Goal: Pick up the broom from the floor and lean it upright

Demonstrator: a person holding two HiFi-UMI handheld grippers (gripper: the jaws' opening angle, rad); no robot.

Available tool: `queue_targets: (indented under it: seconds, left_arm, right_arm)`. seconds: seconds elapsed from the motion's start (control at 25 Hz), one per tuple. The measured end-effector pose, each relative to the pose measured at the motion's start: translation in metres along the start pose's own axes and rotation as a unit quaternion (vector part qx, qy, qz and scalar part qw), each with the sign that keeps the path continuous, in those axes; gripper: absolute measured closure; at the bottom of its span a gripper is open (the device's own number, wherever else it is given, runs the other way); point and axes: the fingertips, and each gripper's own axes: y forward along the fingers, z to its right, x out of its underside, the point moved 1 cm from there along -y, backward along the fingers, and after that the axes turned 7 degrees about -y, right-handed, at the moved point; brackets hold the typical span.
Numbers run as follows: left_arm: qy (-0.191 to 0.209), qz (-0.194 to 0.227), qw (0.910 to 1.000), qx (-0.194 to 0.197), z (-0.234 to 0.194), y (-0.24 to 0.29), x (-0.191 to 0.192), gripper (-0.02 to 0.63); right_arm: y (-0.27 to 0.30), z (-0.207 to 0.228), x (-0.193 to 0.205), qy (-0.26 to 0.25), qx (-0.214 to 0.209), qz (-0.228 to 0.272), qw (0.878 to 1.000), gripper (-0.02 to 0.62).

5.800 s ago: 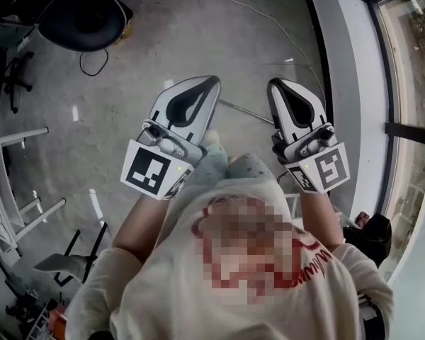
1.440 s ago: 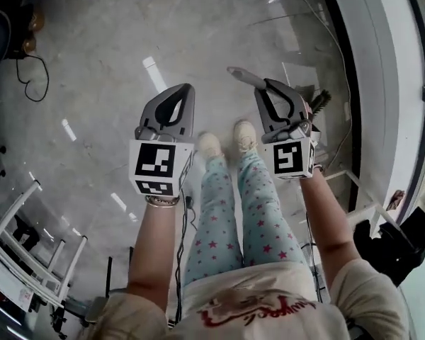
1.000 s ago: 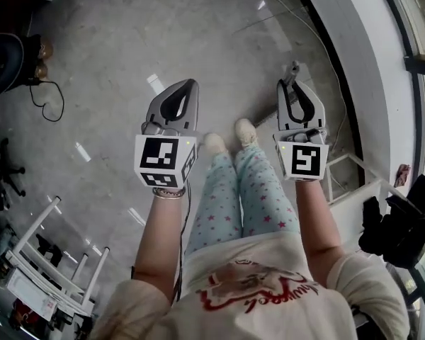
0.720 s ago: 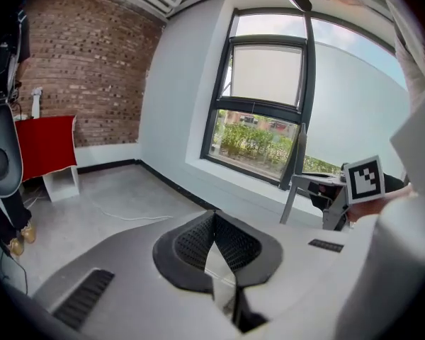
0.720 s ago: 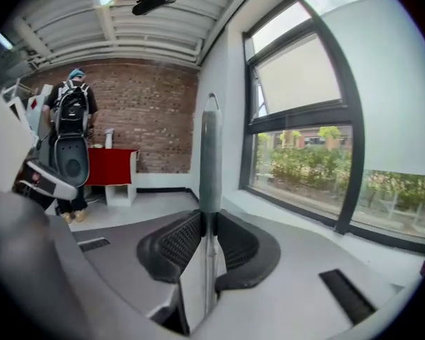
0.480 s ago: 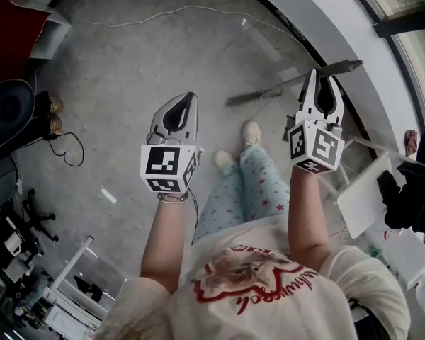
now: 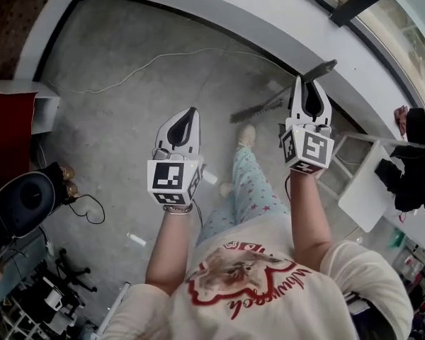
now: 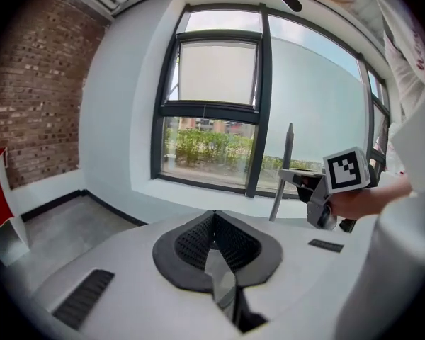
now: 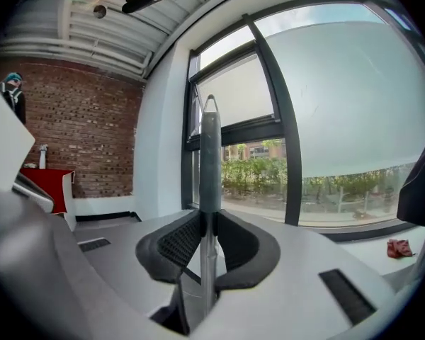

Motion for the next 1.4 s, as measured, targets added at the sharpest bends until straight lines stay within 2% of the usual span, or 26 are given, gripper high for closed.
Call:
queue_targets:
  seconds: [0.12,0.24,0.44,0.72,0.92,1.08,1.32,1.4]
  left_arm:
    - [0.041,-0.013,0.9977,0.052,0.024,0.050,-0.026,0.586]
    - [0.070,-0.040,0.9913,0.105,0.048,0.106,-0.047,0.586]
    - [0.090,-0.090,0.9811,0.145,0.088,0.198,-0.062,0.586]
    - [0.103,-0.145,0.9593,0.219,0.144,0.286,-0.053,0.586]
    - [0.114,-0.173,0.9389,0.275,0.163,0.339,-0.051,0.586]
    - [0.123,-0.197,0.9225,0.308,0.169,0.382,-0.049,0.586]
    - [0.180,-0.211,0.8850,0.374,0.184,0.433,-0.058,0.586]
    - [0.182,-0.218,0.8815,0.377,0.183,0.444,-0.058,0.586]
  right_arm:
    - [0.026,0.032,0.003,-0.005,0.029,-0.021,0.999,0.509]
    - [0.054,0.055,0.003,-0.011,0.048,-0.037,0.998,0.509]
    - [0.093,0.102,0.010,0.007,0.076,-0.051,0.996,0.509]
    - [0.111,0.174,0.024,0.067,0.166,-0.052,0.982,0.509]
    - [0.128,0.201,0.031,0.081,0.229,-0.072,0.967,0.509]
    - [0.151,0.216,0.041,0.074,0.263,-0.094,0.957,0.509]
    - [0.186,0.251,0.073,0.087,0.335,-0.126,0.930,0.509]
    - [0.193,0.260,0.086,0.099,0.351,-0.136,0.921,0.508]
